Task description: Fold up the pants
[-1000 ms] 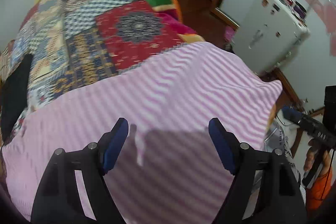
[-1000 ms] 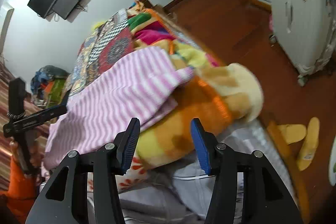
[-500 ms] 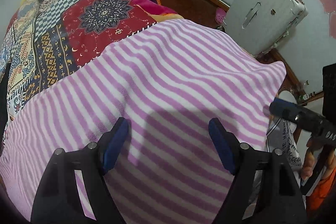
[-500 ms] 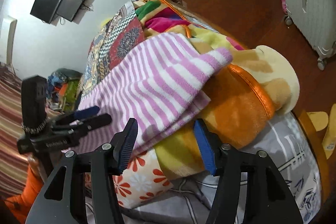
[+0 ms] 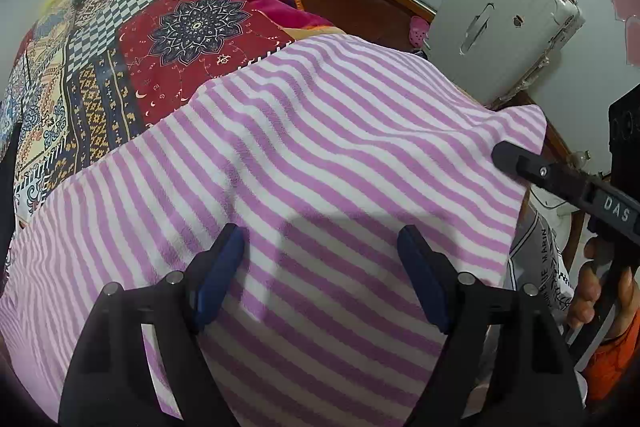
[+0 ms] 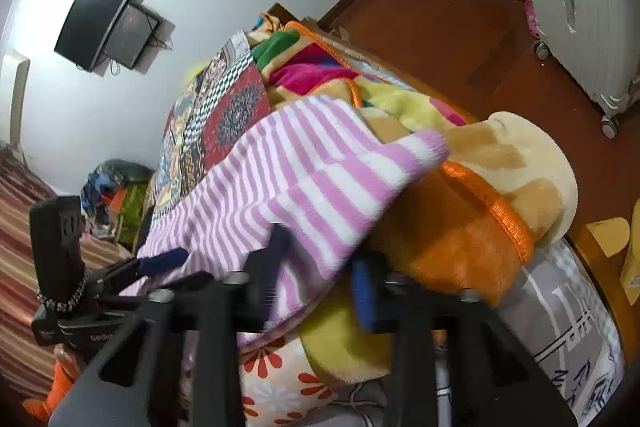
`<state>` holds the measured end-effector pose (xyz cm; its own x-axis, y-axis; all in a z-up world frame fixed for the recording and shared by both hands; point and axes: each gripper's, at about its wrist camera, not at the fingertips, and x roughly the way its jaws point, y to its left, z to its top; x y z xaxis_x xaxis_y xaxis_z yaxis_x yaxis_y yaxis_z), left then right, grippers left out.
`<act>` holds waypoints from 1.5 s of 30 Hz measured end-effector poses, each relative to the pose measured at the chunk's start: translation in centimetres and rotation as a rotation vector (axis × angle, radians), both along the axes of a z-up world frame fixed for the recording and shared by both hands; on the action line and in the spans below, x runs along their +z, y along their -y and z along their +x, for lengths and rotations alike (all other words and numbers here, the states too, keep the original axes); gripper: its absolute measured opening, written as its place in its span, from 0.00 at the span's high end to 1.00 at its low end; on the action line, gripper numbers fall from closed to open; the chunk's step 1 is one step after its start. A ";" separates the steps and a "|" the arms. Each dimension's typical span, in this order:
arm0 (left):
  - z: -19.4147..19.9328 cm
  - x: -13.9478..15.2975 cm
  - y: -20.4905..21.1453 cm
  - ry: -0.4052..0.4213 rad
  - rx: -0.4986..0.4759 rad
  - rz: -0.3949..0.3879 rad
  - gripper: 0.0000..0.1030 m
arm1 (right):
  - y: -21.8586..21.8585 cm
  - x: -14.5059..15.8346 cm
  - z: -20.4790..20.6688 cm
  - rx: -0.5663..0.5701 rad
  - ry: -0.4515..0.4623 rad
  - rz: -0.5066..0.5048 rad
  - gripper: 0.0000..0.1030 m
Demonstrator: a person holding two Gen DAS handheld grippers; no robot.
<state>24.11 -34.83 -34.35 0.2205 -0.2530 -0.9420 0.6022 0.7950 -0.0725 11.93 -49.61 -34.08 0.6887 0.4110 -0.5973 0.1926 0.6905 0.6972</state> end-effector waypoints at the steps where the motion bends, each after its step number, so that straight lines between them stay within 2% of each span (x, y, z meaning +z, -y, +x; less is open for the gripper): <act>1: 0.0 0.0 0.0 0.000 0.000 0.000 0.23 | 0.1 0.2 -0.1 -0.005 0.012 0.006 0.89; 6: 0.2 0.4 -0.4 -0.019 0.014 -0.025 0.23 | -0.4 2.8 -0.2 -0.005 0.089 -0.048 0.91; 12: 0.7 2.4 -3.1 -0.037 0.076 -0.104 0.23 | -1.5 6.4 0.9 0.035 0.178 -0.092 0.92; 22: 1.9 7.5 -13.3 0.087 0.249 -0.177 0.23 | -6.9 11.7 3.5 0.155 0.313 -0.142 0.93; 29: 1.8 8.9 -21.1 0.132 0.375 -0.223 0.23 | -12.6 14.8 5.5 0.269 0.393 -0.161 0.93; 39: -0.5 8.6 -30.0 0.161 0.503 -0.252 0.23 | -22.2 17.9 6.5 0.523 0.479 -0.166 0.93; 42: -1.0 8.1 -32.0 0.154 0.540 -0.258 0.23 | -25.5 17.8 6.1 0.638 0.483 -0.187 0.93; 45: -1.6 7.6 -34.0 0.148 0.582 -0.261 0.23 | -28.4 16.4 5.7 0.761 0.440 -0.210 0.93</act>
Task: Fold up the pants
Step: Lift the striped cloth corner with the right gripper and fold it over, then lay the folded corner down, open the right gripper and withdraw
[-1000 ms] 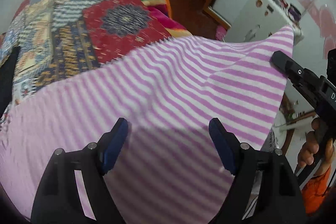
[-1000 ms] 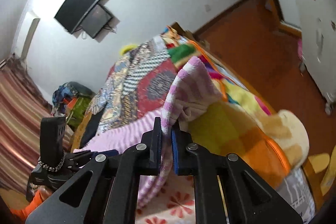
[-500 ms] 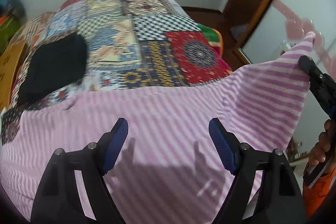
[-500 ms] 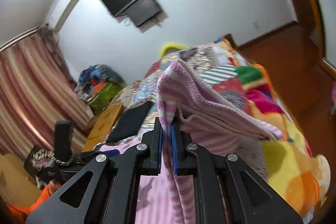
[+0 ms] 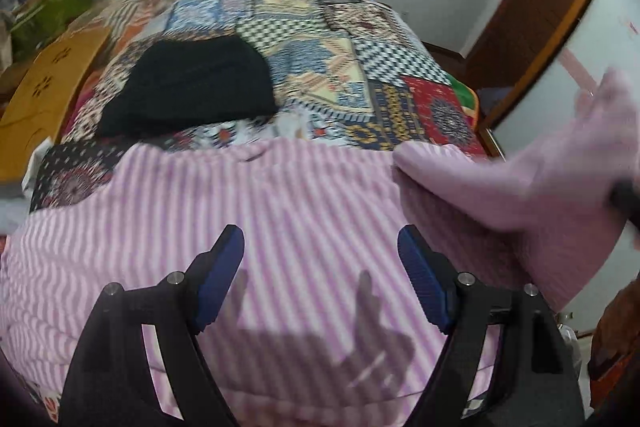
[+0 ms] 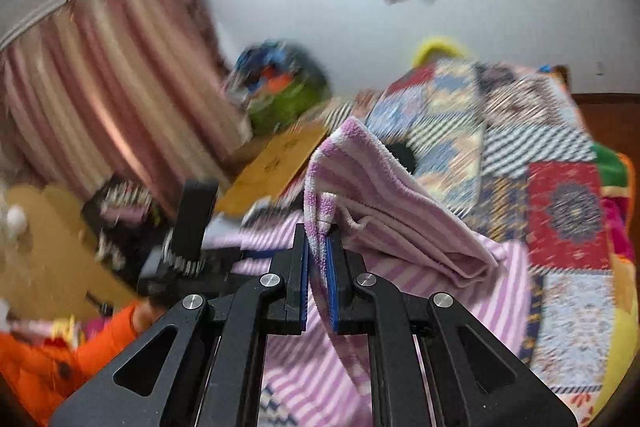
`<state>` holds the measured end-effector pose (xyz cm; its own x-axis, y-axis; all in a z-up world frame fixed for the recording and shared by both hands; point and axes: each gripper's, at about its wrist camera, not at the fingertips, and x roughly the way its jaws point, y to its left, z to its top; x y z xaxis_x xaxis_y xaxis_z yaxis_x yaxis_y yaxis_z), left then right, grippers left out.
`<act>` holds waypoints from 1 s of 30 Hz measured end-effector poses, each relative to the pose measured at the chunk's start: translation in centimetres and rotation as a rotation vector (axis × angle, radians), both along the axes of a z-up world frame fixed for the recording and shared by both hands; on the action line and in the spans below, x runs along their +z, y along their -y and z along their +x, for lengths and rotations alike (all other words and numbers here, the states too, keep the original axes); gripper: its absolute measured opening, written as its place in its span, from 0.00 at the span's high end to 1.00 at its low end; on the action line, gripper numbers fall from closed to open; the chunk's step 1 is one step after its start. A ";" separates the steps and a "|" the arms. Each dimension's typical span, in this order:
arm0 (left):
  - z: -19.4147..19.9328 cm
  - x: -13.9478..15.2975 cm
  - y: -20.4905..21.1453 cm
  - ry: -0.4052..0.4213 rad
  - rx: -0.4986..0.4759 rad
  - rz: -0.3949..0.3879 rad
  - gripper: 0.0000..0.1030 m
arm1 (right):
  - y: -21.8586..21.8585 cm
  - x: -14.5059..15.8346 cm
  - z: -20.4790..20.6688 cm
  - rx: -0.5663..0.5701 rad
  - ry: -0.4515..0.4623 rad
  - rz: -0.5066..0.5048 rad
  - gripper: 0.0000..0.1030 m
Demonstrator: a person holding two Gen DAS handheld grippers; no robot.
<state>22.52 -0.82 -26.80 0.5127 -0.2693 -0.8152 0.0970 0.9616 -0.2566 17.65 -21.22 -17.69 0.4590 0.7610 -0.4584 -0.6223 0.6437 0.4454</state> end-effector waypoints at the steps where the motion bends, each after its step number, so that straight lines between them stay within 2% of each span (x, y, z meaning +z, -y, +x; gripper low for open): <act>1: -0.2 -0.2 -0.4 -0.002 0.009 -0.002 0.23 | -1.1 -1.0 -0.1 0.044 -0.023 -0.036 0.93; 8: -1.2 -1.0 -2.6 -0.024 0.059 -0.010 0.23 | -5.0 -6.6 -1.0 0.239 -0.171 -0.218 0.93; 11: -1.2 -1.0 -2.6 -0.025 0.062 -0.016 0.23 | -5.6 -8.6 -0.6 0.280 -0.263 -0.260 0.89; 13: -1.2 -0.8 -2.2 -0.020 0.055 -0.017 0.23 | -5.6 -9.6 -0.5 0.288 -0.293 -0.272 0.89; 15: -1.3 -0.7 -1.8 -0.013 0.045 -0.009 0.23 | -5.5 -9.7 -0.3 0.293 -0.305 -0.273 0.88; 17: -1.2 -0.4 -1.2 -0.006 0.035 0.007 0.23 | -5.1 -9.4 -0.1 0.293 -0.314 -0.264 0.82; 19: -1.2 -0.1 -0.6 0.005 0.024 0.019 0.23 | -4.8 -8.7 -0.4 0.286 -0.306 -0.259 0.70; 22: -1.2 0.3 0.0 0.019 0.010 0.024 0.23 | -3.9 -7.3 -0.7 0.249 -0.265 -0.259 0.59; 26: -1.1 1.2 0.9 0.049 -0.007 0.034 0.23 | -1.7 -5.7 0.0 0.184 -0.231 -0.252 0.57; 30: -0.8 2.0 1.8 0.071 -0.024 0.037 0.23 | 0.9 -4.6 1.4 0.070 -0.181 -0.263 0.55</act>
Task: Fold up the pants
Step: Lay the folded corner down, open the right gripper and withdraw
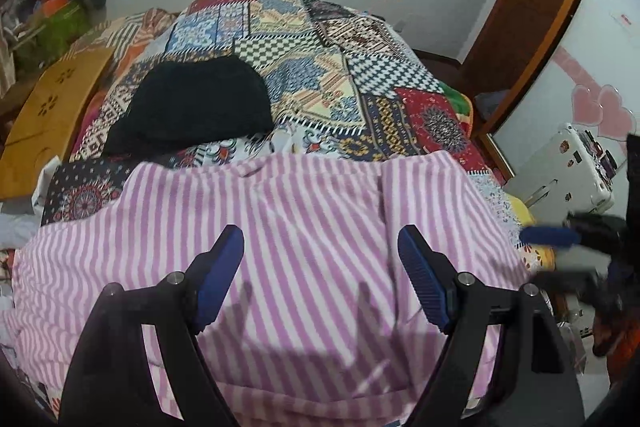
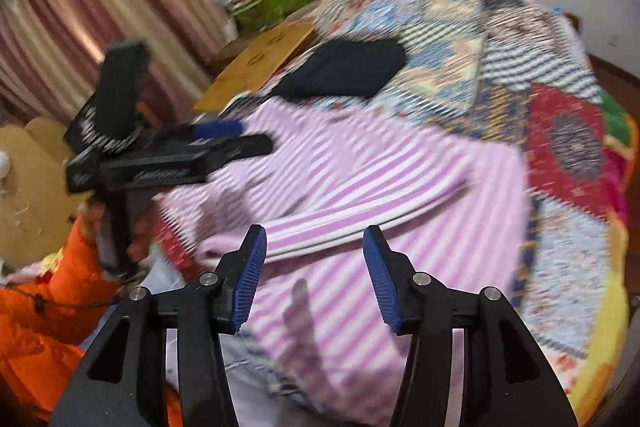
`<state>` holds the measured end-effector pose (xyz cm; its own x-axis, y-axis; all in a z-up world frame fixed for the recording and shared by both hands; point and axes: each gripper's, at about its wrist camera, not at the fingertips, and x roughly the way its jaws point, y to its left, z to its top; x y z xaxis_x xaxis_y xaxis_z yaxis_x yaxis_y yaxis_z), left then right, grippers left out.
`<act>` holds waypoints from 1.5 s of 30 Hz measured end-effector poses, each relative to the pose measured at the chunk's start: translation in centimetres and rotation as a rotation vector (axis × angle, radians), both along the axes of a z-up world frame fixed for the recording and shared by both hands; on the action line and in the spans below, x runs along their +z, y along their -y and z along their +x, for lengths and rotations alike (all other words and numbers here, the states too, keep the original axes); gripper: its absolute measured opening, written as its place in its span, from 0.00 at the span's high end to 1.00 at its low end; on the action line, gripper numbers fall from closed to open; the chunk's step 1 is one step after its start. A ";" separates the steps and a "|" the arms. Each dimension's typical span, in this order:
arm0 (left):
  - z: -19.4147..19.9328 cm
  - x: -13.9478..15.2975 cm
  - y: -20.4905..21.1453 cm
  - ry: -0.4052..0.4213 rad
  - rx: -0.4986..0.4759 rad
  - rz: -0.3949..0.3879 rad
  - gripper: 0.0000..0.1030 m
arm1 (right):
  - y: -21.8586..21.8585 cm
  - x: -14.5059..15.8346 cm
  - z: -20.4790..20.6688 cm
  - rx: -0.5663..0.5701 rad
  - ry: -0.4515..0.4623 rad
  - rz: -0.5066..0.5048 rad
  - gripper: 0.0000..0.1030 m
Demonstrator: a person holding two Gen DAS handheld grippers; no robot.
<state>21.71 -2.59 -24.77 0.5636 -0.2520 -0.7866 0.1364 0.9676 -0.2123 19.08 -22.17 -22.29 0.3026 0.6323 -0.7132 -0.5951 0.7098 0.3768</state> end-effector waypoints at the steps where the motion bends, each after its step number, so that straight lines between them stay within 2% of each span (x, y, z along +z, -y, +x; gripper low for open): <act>1: 0.1 0.2 0.3 0.008 -0.004 0.000 0.23 | 0.6 0.0 0.5 -0.029 0.020 -0.018 0.55; 4: 0.4 0.5 0.9 0.014 -0.011 -0.004 0.23 | 1.7 -0.5 1.9 -0.099 0.066 -0.073 0.55; 6: 0.5 0.5 1.1 0.017 -0.015 -0.002 0.23 | 2.0 -1.5 3.0 -0.132 0.066 -0.108 0.55; 10: 0.8 0.5 1.5 0.025 -0.023 0.023 0.23 | 1.9 -3.4 4.7 -0.157 0.064 -0.192 0.55; 14: 1.1 0.2 1.3 0.027 -0.025 0.030 0.23 | 1.6 -4.7 5.5 -0.145 0.035 -0.227 0.55; 20: 1.4 -0.2 -0.2 0.034 0.011 0.030 0.23 | -2.0 -5.1 6.9 -0.058 0.027 -0.203 0.55; 26: 1.2 0.1 -2.5 0.038 0.071 0.039 0.23 | -8.4 -4.4 8.9 0.091 -0.007 -0.111 0.55; 30: 1.3 0.0 -3.5 0.024 0.089 0.035 0.22 | -10.0 -2.9 8.7 0.146 0.010 -0.063 0.55; 34: 1.7 -0.5 -2.4 0.007 0.052 0.032 0.22 | -7.6 -1.1 8.1 0.108 0.061 -0.055 0.55; 36: 2.1 -0.9 -1.2 -0.005 0.016 0.029 0.22 | -5.8 -0.8 7.9 0.061 0.091 -0.090 0.55; 38: 2.8 -1.3 0.3 -0.014 -0.033 0.030 0.22 | -4.2 -1.1 7.9 0.021 0.107 -0.126 0.55; 44: 7.2 -3.5 4.0 -0.083 -0.111 0.051 0.22 | 1.6 -3.0 9.1 -0.134 0.072 -0.182 0.55; 45: 8.0 -4.0 4.5 -0.097 -0.111 0.074 0.26 | 2.4 -3.4 9.2 -0.152 0.073 -0.184 0.55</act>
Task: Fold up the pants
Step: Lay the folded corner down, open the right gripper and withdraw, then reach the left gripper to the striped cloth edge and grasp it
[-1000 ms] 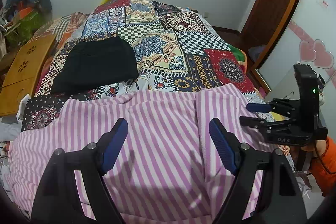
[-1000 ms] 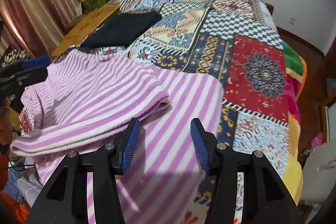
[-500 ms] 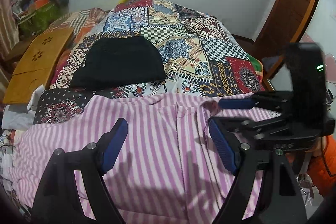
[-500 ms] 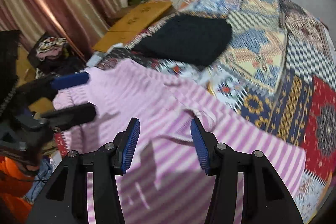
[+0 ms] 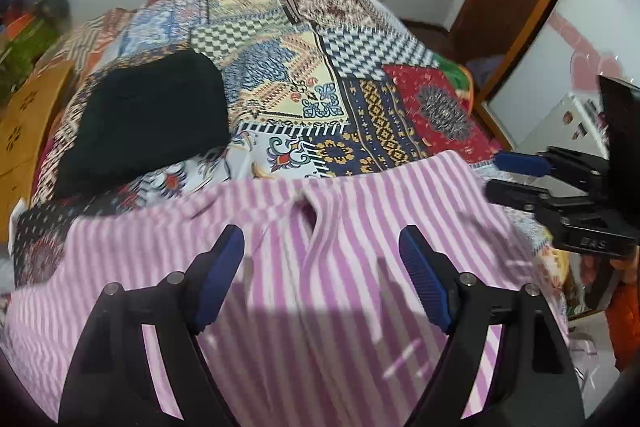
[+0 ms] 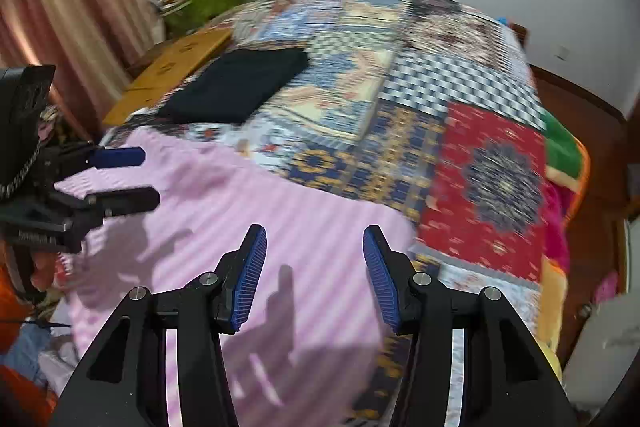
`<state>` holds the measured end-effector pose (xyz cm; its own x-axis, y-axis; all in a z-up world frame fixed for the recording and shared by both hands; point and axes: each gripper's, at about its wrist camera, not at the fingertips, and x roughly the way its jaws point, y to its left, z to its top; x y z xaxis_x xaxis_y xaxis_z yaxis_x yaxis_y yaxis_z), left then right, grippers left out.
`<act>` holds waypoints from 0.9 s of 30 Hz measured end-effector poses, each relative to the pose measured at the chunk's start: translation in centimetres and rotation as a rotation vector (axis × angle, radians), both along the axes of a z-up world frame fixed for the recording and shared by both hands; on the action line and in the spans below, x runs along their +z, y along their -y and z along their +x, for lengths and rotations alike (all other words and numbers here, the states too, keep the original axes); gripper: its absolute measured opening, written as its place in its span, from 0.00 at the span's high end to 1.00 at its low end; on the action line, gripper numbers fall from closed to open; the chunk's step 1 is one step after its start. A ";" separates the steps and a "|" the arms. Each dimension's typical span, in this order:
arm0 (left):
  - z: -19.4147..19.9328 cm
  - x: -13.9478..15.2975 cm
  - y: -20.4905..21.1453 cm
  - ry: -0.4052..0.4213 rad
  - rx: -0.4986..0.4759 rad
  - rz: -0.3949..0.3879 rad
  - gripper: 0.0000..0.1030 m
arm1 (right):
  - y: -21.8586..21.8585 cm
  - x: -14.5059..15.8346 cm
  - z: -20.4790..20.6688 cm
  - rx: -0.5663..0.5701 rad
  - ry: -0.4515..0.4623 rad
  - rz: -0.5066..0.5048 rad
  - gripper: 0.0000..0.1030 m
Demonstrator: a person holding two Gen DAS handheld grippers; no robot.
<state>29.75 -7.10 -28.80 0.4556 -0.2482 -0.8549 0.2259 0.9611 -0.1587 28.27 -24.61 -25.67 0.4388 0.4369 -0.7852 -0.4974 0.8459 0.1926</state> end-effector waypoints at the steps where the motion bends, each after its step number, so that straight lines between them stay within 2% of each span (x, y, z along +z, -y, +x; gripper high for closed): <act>1: 0.5 -0.4 0.3 -0.008 0.000 0.020 0.32 | 0.7 -0.3 0.3 -0.016 0.003 -0.004 0.55; 4: 2.4 -2.4 0.7 -0.046 0.010 0.101 0.43 | 1.8 -1.7 1.7 -0.055 -0.007 -0.025 0.55; 6: 3.2 -3.8 0.0 -0.073 0.034 0.124 0.43 | 1.8 -3.0 2.8 -0.063 -0.021 -0.043 0.55; 10: 3.8 -4.9 -2.4 -0.109 0.071 0.054 0.40 | 2.2 -5.2 3.8 -0.087 -0.045 -0.088 0.55; 12: 3.8 -4.9 -3.0 -0.110 0.088 0.054 0.40 | 2.7 -5.6 3.8 -0.100 -0.058 -0.072 0.55; 16: 3.2 -3.0 -5.1 -0.056 0.172 0.124 0.41 | 3.0 -3.7 2.5 -0.099 -0.036 -0.051 0.55; 21: 0.5 0.4 -10.5 -0.010 0.273 0.025 0.40 | 2.5 0.4 0.2 -0.064 0.028 -0.017 0.55; 24: -2.8 2.3 -14.4 0.037 0.345 0.031 0.33 | 1.1 2.4 -0.8 -0.035 0.058 0.015 0.55; 27: -6.2 3.7 -18.2 0.066 0.408 0.041 0.32 | -1.1 4.0 -1.9 0.012 0.090 0.042 0.55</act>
